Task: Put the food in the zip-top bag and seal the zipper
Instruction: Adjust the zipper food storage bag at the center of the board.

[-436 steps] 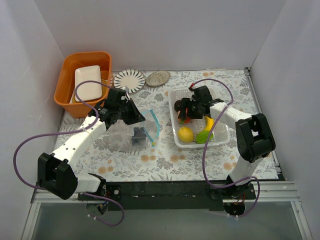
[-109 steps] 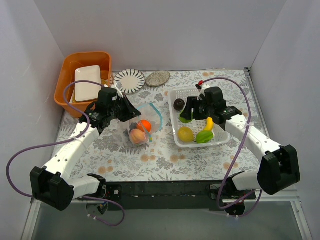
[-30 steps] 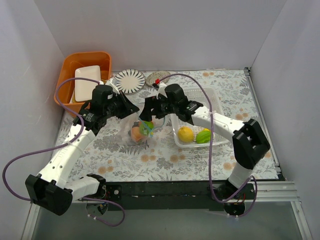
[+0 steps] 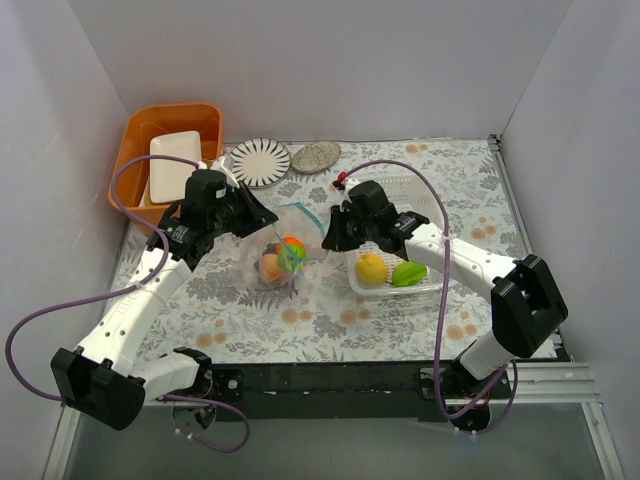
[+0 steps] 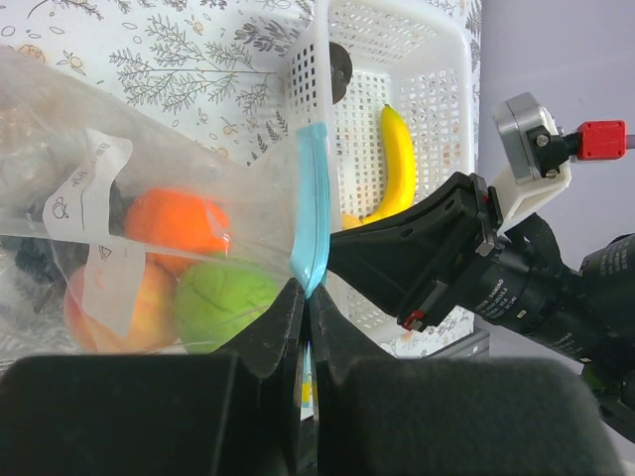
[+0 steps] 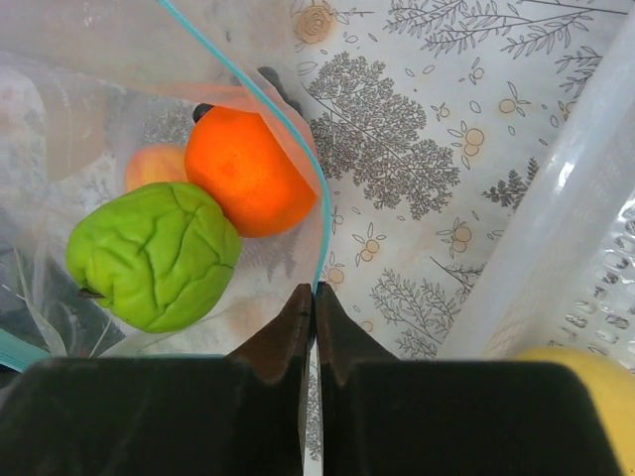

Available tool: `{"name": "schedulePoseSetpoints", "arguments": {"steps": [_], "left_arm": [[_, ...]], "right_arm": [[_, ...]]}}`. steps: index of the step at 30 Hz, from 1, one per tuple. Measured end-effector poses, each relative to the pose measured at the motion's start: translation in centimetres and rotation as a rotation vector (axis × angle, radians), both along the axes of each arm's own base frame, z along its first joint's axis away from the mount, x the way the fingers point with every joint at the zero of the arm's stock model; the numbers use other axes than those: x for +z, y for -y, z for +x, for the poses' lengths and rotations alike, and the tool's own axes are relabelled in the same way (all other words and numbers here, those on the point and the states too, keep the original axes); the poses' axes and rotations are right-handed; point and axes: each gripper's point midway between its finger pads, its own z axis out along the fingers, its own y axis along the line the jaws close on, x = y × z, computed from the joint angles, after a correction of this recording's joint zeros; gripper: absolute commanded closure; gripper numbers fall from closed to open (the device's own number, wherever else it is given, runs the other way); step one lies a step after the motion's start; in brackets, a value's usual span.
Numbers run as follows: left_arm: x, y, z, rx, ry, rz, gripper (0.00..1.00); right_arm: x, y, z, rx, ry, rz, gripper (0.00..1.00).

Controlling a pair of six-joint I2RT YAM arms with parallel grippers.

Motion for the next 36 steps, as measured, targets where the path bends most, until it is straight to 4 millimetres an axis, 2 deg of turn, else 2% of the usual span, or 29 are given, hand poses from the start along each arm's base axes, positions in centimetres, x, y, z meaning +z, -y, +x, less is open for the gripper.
{"name": "schedulePoseSetpoints", "arguments": {"steps": [5, 8, 10, 12, 14, 17, 19, 22, 28, 30, 33, 34, 36], "left_arm": [[-0.2, -0.4, 0.1, 0.018, -0.001, 0.020, 1.00], [0.2, -2.2, 0.6, 0.102, 0.001, 0.089, 1.00], [1.3, -4.3, 1.4, 0.200, 0.040, 0.157, 1.00], [2.0, -6.3, 1.7, 0.275, 0.075, 0.208, 1.00], [2.1, -7.7, 1.6, 0.318, 0.076, 0.244, 1.00], [1.6, -8.7, 1.5, 0.331, 0.045, 0.283, 1.00], [1.5, -8.6, 1.4, 0.322, 0.003, 0.304, 1.00], [2.9, -8.3, 1.6, 0.313, 0.017, 0.293, 1.00], [6.5, -8.3, 0.9, 0.314, 0.094, 0.247, 1.00], [7.2, -8.1, 0.8, 0.302, 0.115, 0.226, 1.00], [6.9, -7.4, 0.7, 0.270, 0.116, 0.202, 1.00], [6.3, -7.0, 0.8, 0.256, 0.107, 0.196, 1.00], [3.9, -6.2, 0.8, 0.218, 0.067, 0.185, 1.00]], "right_arm": [[0.4, -0.7, -0.3, 0.035, -0.011, 0.027, 0.99], [2.3, -1.6, -0.2, 0.077, 0.015, 0.068, 0.99], [4.9, -2.8, -0.1, 0.127, 0.057, 0.121, 0.99], [8.5, -4.2, 0.1, 0.186, 0.129, 0.191, 0.99], [11.8, -5.3, -0.1, 0.240, 0.192, 0.252, 0.99], [16.2, -7.0, -0.3, 0.311, 0.259, 0.317, 0.99], [17.8, -8.0, -0.6, 0.360, 0.278, 0.354, 0.99], [17.3, -8.6, -0.8, 0.387, 0.260, 0.352, 0.99], [14.5, -9.4, -0.8, 0.423, 0.195, 0.323, 0.98], [13.8, -9.5, -0.7, 0.423, 0.176, 0.311, 0.96], [12.6, -9.3, -0.3, 0.394, 0.154, 0.285, 0.95], [12.1, -9.3, -0.1, 0.385, 0.148, 0.277, 0.98], [10.2, -8.9, 0.1, 0.367, 0.113, 0.251, 0.99]]}}
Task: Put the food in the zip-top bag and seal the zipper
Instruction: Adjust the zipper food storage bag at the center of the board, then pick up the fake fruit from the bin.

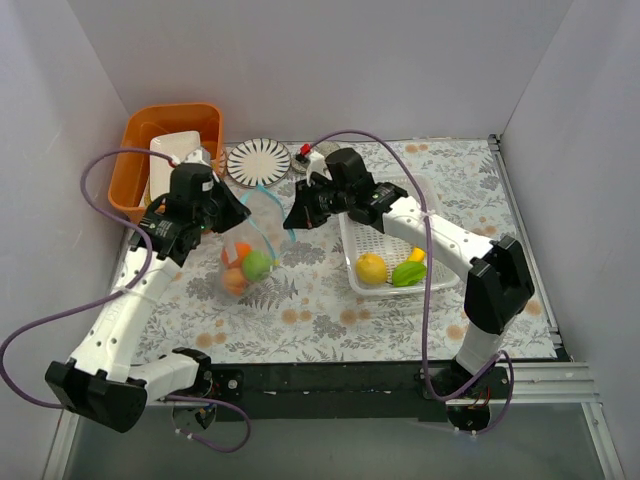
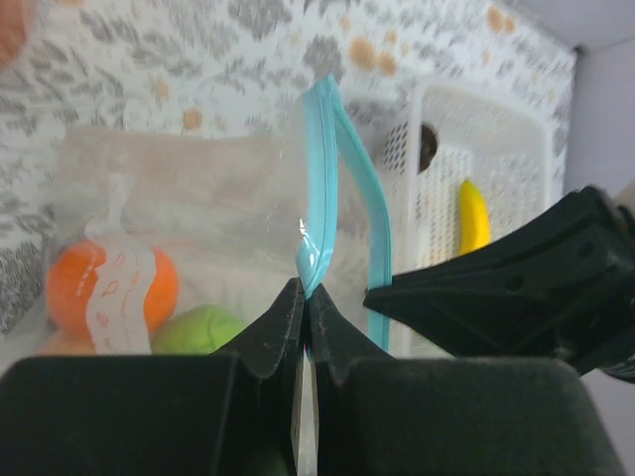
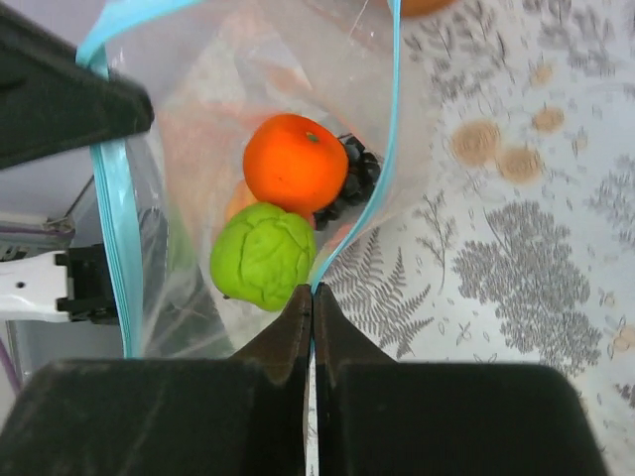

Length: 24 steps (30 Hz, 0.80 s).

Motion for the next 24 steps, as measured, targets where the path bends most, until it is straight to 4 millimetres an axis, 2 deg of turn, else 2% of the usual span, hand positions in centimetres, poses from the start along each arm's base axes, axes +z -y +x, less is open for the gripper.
{"name": "schedulePoseSetpoints", "arguments": {"steps": [2, 5, 6, 7, 9, 10, 11, 12, 14, 16, 18, 19, 21, 24], "left_arm": [[-3.7, 0.8, -0.4, -0.033, -0.083, -0.009, 1.00], [-8.3, 1.6, -1.3, -0.067, -0.195, -0.020, 1.00], [-9.2, 1.8, -1.7, -0.080, -0.219, -0.027, 1.00], [-9.8, 2.0, -1.9, -0.089, -0.231, -0.035, 1.00], [-9.8, 2.5, -1.9, -0.108, -0.230, -0.054, 1.00], [-9.5, 2.7, -1.8, -0.118, -0.218, -0.066, 1.00], [-9.2, 3.0, -1.6, -0.128, -0.205, -0.076, 1.00], [-9.0, 3.2, -1.5, -0.137, -0.194, -0.086, 1.00], [-8.5, 3.7, -1.3, -0.156, -0.176, -0.103, 1.00], [-8.2, 4.0, -1.1, -0.171, -0.165, -0.116, 1.00], [-8.2, 4.3, -1.0, -0.182, -0.161, -0.124, 1.00], [-8.2, 4.4, -0.9, -0.186, -0.161, -0.127, 1.00], [-8.2, 4.6, -0.9, -0.193, -0.162, -0.131, 1.00], [-8.2, 4.8, -0.8, -0.202, -0.162, -0.137, 1.00]], "right_arm": [[-2.9, 0.5, 0.1, -0.015, -0.056, -0.048, 0.77], [-8.1, 2.1, -0.4, -0.057, -0.149, -0.153, 0.61], [-9.2, 2.7, -0.5, -0.072, -0.164, -0.179, 0.54], [-10.3, 3.4, -0.7, -0.091, -0.172, -0.208, 0.41], [-11.1, 4.9, -0.9, -0.135, -0.176, -0.249, 0.33], [-10.8, 5.6, -0.9, -0.159, -0.160, -0.259, 0.23], [-10.0, 6.4, -0.9, -0.186, -0.133, -0.263, 0.19], [-8.7, 7.0, -0.7, -0.215, -0.097, -0.254, 0.16], [-5.6, 8.3, 0.0, -0.275, -0.009, -0.227, 0.06], [-2.5, 10.0, 0.5, -0.350, 0.067, -0.202, 0.04], [-0.6, 11.9, 1.0, -0.428, 0.120, -0.197, 0.03], [-0.4, 12.9, 1.3, -0.464, 0.134, -0.205, 0.02], [-1.3, 14.7, 1.7, -0.520, 0.131, -0.244, 0.02], [-6.0, 17.4, 1.4, -0.570, 0.059, -0.373, 0.02]]}}
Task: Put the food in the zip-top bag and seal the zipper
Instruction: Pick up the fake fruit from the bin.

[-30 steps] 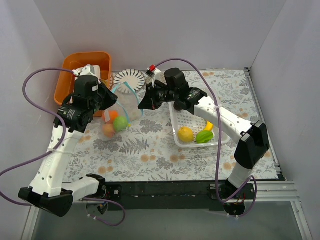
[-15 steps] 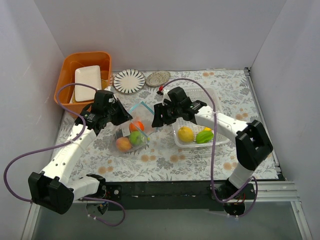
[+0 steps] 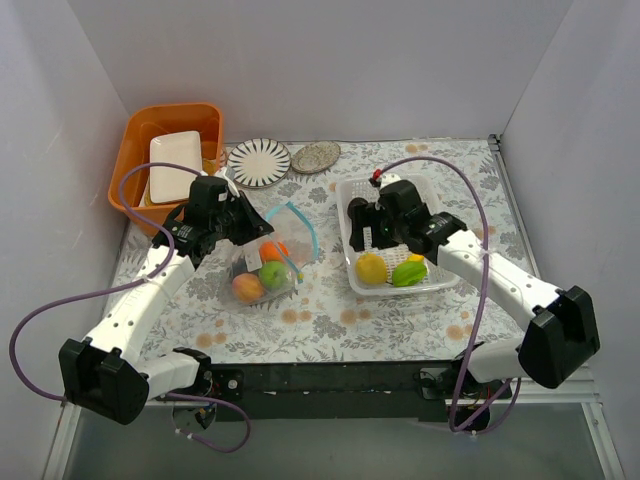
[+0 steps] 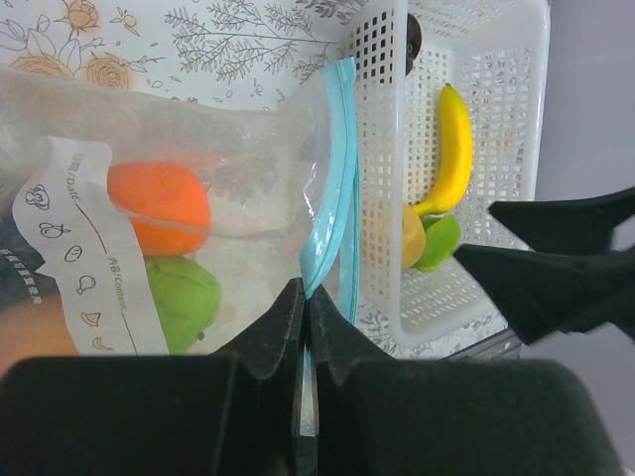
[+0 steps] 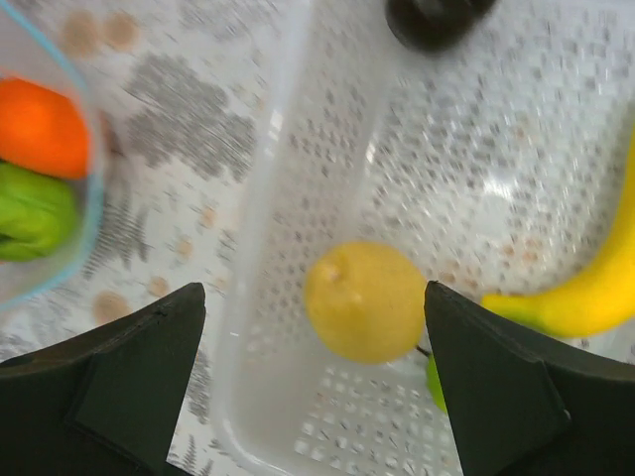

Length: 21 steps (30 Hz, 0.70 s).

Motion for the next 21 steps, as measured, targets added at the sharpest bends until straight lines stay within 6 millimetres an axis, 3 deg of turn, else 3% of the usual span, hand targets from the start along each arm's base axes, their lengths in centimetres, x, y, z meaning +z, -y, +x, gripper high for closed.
{"name": "schedulePoseSetpoints", "arguments": {"steps": [3, 6, 17, 20, 21], "left_arm": [[0.0, 0.1, -0.1, -0.004, -0.002, -0.003, 1.00], [0.0, 0.1, -0.1, -0.006, -0.002, -0.005, 1.00], [0.0, 0.1, -0.1, -0.007, -0.003, -0.006, 1.00], [0.0, 0.1, -0.1, -0.007, -0.003, -0.006, 1.00], [0.0, 0.1, -0.1, -0.007, -0.003, -0.006, 1.00]], "right_arm": [[-5.5, 2.5, -1.5, -0.034, -0.136, -0.107, 0.02], [-8.7, 3.6, -2.9, -0.035, -0.230, -0.169, 0.02], [-12.4, 3.6, -3.5, 0.045, -0.318, -0.248, 0.05], [-13.3, 3.8, -3.4, 0.057, -0.340, -0.265, 0.10], [-13.4, 3.8, -3.4, 0.062, -0.341, -0.267, 0.21]]}}
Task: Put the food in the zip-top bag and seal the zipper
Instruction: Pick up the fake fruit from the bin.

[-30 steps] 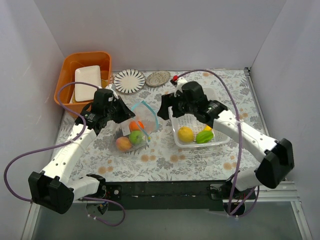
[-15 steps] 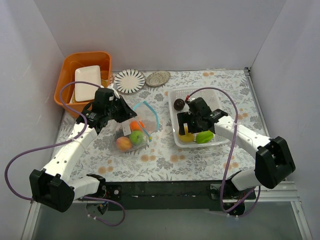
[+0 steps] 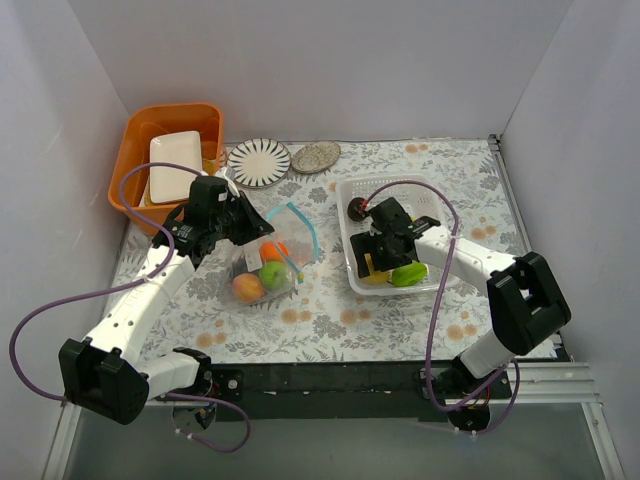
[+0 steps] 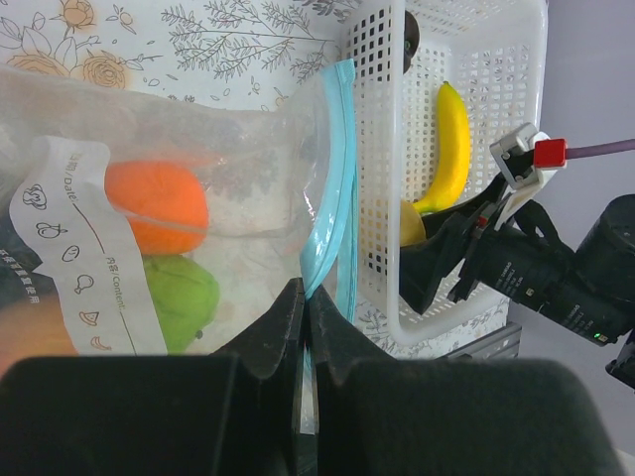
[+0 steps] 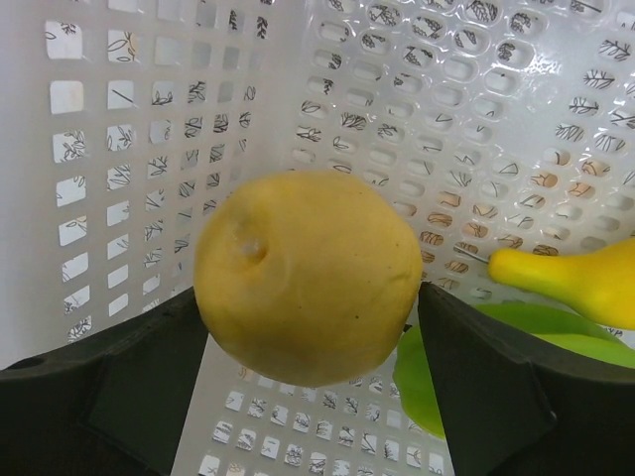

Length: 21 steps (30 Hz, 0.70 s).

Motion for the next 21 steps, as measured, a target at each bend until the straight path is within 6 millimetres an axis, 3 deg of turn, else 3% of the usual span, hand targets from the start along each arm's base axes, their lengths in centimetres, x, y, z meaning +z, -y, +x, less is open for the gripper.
{"name": "schedulePoseSetpoints", "arguments": {"steps": [3, 7, 14, 21], "left_arm": [[0.0, 0.0, 0.0, -0.001, -0.001, 0.000, 1.00], [-0.3, 0.1, 0.1, -0.002, -0.009, 0.002, 1.00], [-0.6, 0.2, 0.1, -0.006, -0.021, 0.003, 1.00], [-0.6, 0.3, 0.2, -0.009, -0.018, -0.001, 1.00]], "right_arm": [[0.1, 0.1, 0.3, 0.007, 0.008, 0.004, 0.45], [0.1, 0.3, 0.6, 0.006, 0.013, 0.007, 0.60], [1.3, 0.4, 1.2, -0.004, 0.052, 0.025, 0.65], [5.7, -0.1, 2.2, -0.032, 0.169, 0.104, 0.70]]}}
